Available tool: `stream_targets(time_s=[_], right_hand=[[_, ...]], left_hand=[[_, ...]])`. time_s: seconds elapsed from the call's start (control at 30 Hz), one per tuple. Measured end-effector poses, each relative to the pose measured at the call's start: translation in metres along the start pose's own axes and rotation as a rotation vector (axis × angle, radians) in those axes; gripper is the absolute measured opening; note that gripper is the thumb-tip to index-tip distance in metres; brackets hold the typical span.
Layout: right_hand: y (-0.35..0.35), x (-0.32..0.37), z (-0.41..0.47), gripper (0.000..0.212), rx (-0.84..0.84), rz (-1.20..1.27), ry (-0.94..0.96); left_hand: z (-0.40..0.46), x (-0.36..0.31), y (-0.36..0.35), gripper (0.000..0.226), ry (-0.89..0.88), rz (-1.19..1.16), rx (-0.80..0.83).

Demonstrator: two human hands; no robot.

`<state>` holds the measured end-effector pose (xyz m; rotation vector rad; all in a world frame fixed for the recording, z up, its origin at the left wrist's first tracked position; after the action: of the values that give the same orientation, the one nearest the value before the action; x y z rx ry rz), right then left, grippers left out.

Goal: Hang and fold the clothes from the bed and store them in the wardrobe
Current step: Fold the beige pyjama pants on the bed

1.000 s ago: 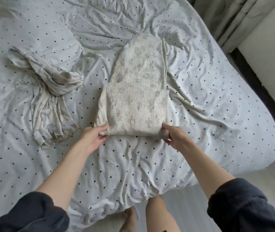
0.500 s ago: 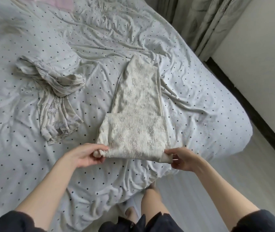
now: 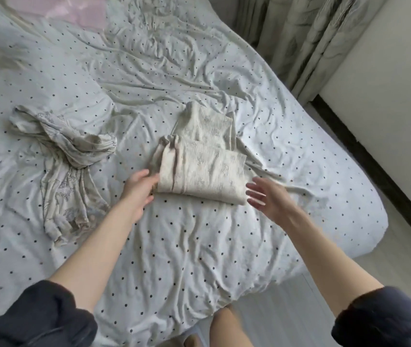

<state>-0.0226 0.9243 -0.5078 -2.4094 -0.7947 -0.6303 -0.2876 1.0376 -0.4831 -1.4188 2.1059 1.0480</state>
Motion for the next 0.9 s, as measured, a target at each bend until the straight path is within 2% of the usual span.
stream_targets(time_s=[0.07, 0.13, 0.23, 0.3, 0.37, 0.47, 0.57, 0.67, 0.77, 0.9], right_hand=[[0.009, -0.016, 0.018, 0.027, -0.073, -0.178, -0.066], [0.013, -0.026, 0.034, 0.031, -0.079, -0.252, -0.137], [0.009, -0.031, 0.059, 0.029, -0.041, -0.198, -0.258], [0.004, -0.033, 0.069, 0.029, -0.037, -0.191, -0.303], [0.002, -0.035, 0.073, 0.025, -0.036, -0.242, -0.339], [0.004, -0.032, 0.072, 0.014, -0.028, -0.362, -0.386], [0.013, -0.027, 0.057, 0.023, -0.016, -0.542, -0.415], [0.023, -0.022, 0.03, 0.027, 0.069, -0.69, -0.579], [0.022, -0.001, 0.015, 0.031, 0.128, -0.702, -0.659], [0.0, 0.047, 0.022, 0.023, 0.092, -0.617, -0.554]], left_hand=[[0.005, 0.024, -0.011, 0.043, 0.139, 0.07, 0.022], [0.015, 0.034, -0.018, 0.044, 0.213, -0.015, 0.091], [0.033, 0.029, -0.028, 0.028, 0.188, -0.185, 0.152], [0.04, 0.024, -0.032, 0.011, 0.165, -0.187, 0.101], [0.041, 0.024, -0.036, 0.005, 0.181, -0.186, 0.056], [0.029, 0.03, -0.038, 0.006, 0.265, -0.227, 0.069], [0.008, 0.037, -0.029, 0.006, 0.356, -0.205, 0.12], [-0.015, 0.035, -0.013, 0.007, 0.421, -0.218, 0.165], [-0.029, 0.014, -0.001, 0.01, 0.422, -0.262, 0.203], [-0.024, -0.04, -0.007, 0.024, 0.35, -0.369, 0.288]])
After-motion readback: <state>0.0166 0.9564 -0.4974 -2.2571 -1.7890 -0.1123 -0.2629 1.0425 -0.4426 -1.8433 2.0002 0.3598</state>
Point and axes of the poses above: each hand's wrist, its own z-axis towards the middle knuckle, its own y-axis out of the back of the hand, x = y × z, the point moved 2 cm from there along z, towards the middle knuckle, and after that the axes turned 13 degrees about z, right-handed, at the moved point
